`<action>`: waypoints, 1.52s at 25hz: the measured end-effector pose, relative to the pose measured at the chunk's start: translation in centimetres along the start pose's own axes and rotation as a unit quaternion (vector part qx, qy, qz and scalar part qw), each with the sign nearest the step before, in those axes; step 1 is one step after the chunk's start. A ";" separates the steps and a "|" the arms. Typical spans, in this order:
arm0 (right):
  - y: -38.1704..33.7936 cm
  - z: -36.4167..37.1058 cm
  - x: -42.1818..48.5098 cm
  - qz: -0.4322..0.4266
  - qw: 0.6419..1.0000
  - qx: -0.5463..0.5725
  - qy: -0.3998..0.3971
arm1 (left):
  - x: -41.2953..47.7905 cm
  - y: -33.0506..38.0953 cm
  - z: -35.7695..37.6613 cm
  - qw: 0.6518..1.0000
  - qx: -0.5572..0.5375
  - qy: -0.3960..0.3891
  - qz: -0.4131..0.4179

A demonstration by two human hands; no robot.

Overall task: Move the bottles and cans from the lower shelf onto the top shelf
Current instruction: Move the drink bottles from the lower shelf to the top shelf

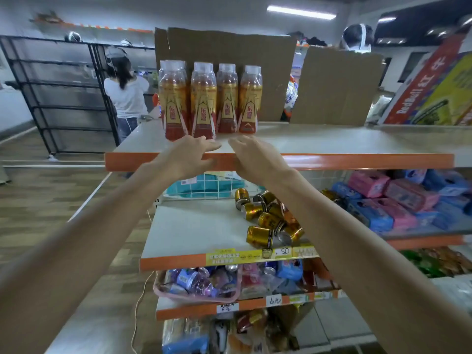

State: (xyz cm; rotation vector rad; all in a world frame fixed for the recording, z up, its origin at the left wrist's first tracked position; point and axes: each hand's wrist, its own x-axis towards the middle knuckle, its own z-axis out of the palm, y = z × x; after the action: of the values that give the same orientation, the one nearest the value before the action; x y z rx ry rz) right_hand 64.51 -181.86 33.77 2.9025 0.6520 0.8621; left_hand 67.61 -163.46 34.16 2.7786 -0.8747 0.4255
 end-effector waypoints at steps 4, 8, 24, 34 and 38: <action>-2.4 2.7 -4.7 -0.113 0.991 0.051 0.042 | -4.1 1.4 2.9 0.997 -0.069 0.018 0.030; -2.7 6.7 -9.0 -0.089 0.992 0.089 -0.009 | -8.5 2.4 7.7 0.995 -0.094 -0.014 -0.043; 7.8 15.6 -22.8 0.303 0.882 0.198 -0.300 | -6.8 12.2 21.8 0.956 -0.058 -0.253 -0.138; 13.9 16.8 -22.6 0.369 0.874 0.241 -0.204 | 1.7 15.5 25.9 0.961 -0.186 -0.188 -0.079; 16.2 18.6 -20.7 0.398 0.867 0.265 -0.140 | 6.3 15.2 27.8 0.947 -0.268 -0.147 -0.098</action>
State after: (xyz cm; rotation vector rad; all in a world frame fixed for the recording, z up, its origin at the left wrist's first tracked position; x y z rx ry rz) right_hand 64.88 -203.59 10.05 3.7337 -0.4775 0.2514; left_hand 69.56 -186.56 11.64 2.4058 -0.6356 -0.2385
